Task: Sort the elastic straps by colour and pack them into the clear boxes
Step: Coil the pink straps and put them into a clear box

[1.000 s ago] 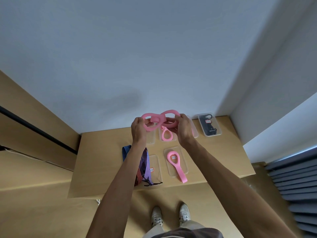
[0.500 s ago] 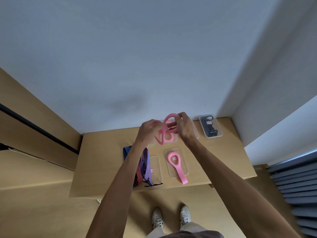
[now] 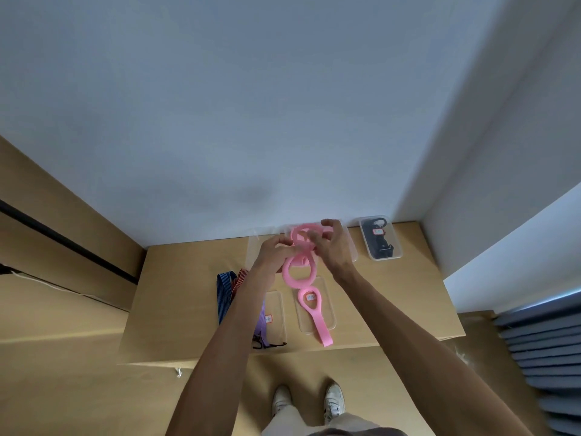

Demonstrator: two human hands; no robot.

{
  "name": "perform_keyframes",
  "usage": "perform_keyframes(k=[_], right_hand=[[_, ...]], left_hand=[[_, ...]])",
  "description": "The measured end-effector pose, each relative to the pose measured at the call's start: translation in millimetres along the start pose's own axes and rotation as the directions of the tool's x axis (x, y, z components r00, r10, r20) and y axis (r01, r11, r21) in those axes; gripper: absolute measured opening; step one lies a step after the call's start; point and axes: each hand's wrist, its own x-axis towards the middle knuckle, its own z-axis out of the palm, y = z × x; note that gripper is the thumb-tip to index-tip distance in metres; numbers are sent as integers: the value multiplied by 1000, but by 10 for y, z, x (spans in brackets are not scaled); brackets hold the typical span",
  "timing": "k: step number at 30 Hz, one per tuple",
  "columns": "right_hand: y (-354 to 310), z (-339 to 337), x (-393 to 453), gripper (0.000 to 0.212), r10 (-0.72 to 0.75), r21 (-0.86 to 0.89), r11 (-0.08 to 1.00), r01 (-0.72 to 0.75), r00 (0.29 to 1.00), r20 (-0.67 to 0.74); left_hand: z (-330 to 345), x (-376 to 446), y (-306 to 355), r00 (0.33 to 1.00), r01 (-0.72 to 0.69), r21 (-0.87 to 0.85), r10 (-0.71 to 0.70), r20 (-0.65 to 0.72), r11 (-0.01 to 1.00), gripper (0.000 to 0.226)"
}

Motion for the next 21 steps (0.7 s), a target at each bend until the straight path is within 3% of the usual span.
perform_keyframes(k=[5,12,21], right_hand=[[310,89,-7,46,-49,-34,998,50,998,28],[758,258,261,33,53,-172,984,-47,998,30],[952,670,1242,37,141,-314,941,-129,990,17]], left_hand=[[182,-4,-155,996,65,-83,-70,-59,994,27],[267,321,-556,998,28,21,-27,-55,999,30],[286,1402,-635,996,-39,206,54,-67,978,23]])
